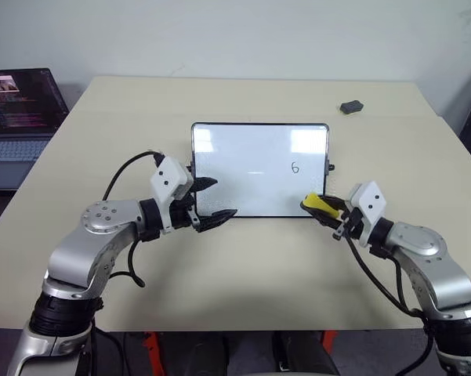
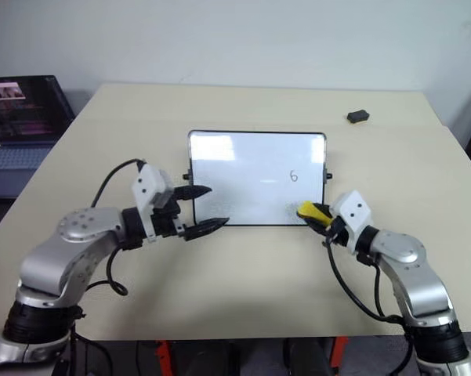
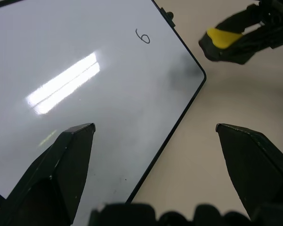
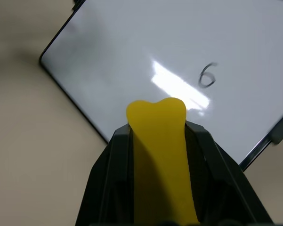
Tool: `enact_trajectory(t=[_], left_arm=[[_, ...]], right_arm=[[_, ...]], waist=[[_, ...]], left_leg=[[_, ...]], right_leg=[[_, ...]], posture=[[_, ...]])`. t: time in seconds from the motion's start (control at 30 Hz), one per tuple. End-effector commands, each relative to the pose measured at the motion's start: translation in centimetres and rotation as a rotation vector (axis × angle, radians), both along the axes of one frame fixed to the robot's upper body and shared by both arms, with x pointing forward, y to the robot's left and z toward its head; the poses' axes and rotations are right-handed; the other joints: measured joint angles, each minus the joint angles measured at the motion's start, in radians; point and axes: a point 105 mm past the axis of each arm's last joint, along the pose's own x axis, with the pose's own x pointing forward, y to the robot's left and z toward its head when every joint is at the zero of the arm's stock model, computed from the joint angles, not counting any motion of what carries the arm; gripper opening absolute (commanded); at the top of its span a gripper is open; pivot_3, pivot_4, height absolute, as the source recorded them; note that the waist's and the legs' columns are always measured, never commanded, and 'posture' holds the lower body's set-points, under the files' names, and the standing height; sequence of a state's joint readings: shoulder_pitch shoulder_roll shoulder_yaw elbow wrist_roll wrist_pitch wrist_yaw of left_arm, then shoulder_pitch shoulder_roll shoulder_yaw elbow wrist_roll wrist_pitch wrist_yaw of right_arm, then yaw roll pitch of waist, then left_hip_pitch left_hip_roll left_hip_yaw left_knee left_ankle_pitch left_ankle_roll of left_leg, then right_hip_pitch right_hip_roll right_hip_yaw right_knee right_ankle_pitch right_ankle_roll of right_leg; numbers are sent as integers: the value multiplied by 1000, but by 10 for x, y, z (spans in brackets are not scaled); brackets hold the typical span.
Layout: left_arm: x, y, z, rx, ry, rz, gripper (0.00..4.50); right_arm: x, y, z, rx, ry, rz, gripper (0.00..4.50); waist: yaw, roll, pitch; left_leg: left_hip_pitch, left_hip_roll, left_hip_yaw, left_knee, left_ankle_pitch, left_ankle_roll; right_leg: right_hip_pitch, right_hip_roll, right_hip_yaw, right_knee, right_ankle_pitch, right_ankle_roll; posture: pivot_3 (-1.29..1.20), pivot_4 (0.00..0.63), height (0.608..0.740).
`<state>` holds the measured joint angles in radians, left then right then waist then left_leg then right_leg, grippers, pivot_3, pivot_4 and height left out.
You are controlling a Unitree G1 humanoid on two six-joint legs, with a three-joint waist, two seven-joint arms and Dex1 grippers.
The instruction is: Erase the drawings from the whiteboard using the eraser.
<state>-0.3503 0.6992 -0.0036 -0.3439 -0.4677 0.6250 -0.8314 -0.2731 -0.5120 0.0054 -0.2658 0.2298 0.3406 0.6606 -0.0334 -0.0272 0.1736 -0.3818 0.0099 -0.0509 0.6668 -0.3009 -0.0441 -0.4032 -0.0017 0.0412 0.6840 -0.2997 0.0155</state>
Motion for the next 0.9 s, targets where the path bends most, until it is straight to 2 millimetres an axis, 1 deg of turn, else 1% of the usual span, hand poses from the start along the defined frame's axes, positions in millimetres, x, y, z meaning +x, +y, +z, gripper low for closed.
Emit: enact_trajectory(t=[0.03,0.1,0.17,0.27,0.37,0.43,0.5,0.63,0.7,0.73,0.8,0.87,0.9], left_arm=[[-3,-5,6,14,-35,-40,4500],[-2,-7,7,20,-42,-53,4500],[0,-9,9,27,-53,-64,4500],[1,-11,11,31,-63,-77,4500],[1,-11,13,36,-67,-84,4500],[1,-10,13,39,-69,-84,4500],[0,-9,13,41,-70,-84,4500],[0,-8,14,40,-71,-75,4500],[0,-7,13,40,-70,-71,4500],[1,-7,13,39,-69,-68,4500],[1,-6,12,39,-67,-63,4500],[1,-4,12,41,-64,-57,4500],[2,-3,11,42,-63,-54,4500]], right_arm=[[29,-9,33,-18,-196,-112,1120],[47,-12,43,-19,-263,-172,1120],[60,-13,45,-24,-299,-204,1120],[71,-10,38,-37,-310,-211,1120],[74,0,28,-47,-314,-194,1120],[73,8,15,-54,-295,-174,1119],[68,17,-3,-76,-254,-140,1119],[50,38,-43,-160,-154,-28,1119],[44,43,-59,-191,-98,2,1119],[41,44,-63,-204,-84,12,1119],[40,45,-63,-209,-85,20,1119],[42,46,-48,-193,-141,16,1119],[43,46,-36,-173,-186,11,1119]], waist=[[1,0,0],[2,0,0],[2,0,0],[4,0,0],[2,0,0],[-1,0,0],[-4,0,0],[-5,0,-1],[-7,0,-1],[-7,0,-1],[-7,0,0],[-7,0,1],[-6,0,1]], left_leg=[[0,0,0,0,0,0],[0,0,0,1,0,0],[0,0,0,1,0,0],[-1,0,0,1,0,0],[-1,0,1,1,0,0],[-1,0,2,2,0,0],[0,0,2,2,0,0],[2,1,2,5,0,0],[2,1,1,10,0,0],[2,0,1,11,0,0],[6,0,1,12,0,1],[15,0,1,12,0,1],[20,0,0,11,0,1]], right_leg=[[0,0,0,1,0,0],[0,0,0,2,0,0],[-1,0,0,3,0,0],[-1,0,0,3,0,0],[-1,0,1,2,0,0],[-1,0,1,3,0,0],[-1,0,2,4,0,0],[-1,0,1,10,0,0],[-1,1,2,13,0,0],[0,1,2,14,0,0],[3,1,2,15,1,0],[14,1,1,14,2,0],[19,1,1,13,1,0]], posture=[[0,150,740],[0,150,740],[0,150,740],[0,150,740],[0,150,740],[0,150,740],[0,150,740],[0,150,740],[0,150,740],[0,150,740],[0,150,740],[0,150,740],[0,150,740]])
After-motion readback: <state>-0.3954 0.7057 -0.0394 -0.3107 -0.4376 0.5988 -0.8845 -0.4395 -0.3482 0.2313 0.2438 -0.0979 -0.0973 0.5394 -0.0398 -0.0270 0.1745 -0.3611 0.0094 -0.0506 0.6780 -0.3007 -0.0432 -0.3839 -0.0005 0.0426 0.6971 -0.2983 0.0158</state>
